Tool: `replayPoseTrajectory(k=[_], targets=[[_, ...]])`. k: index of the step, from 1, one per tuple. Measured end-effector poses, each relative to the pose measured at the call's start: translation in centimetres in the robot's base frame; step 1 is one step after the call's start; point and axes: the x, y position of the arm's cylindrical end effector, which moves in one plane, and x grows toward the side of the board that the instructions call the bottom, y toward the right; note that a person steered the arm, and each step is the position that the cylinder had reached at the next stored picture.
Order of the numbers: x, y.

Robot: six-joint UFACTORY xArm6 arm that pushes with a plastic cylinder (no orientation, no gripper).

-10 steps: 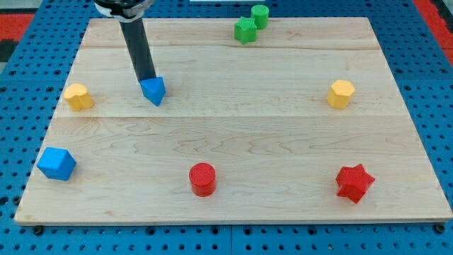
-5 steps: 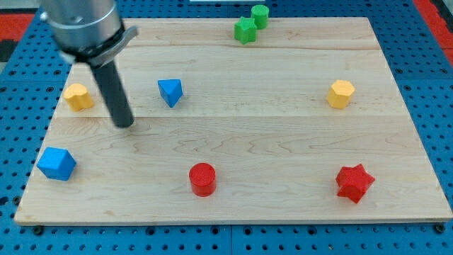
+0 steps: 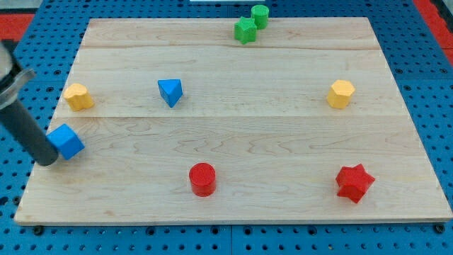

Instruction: Move cube closer to the triangle

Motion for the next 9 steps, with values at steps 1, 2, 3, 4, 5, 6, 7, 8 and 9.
replayPoseTrajectory(k=[1, 2, 3, 4, 5, 6, 7, 8, 9], targets=[[-2.5, 3.3], [-1.0, 3.3], [2.2, 0.8], [-2.7, -3.5], [-5.6, -2.4], [-7.7, 5.3], [-9.1, 12.1], [-4.8, 12.7], [-3.4, 15.0]])
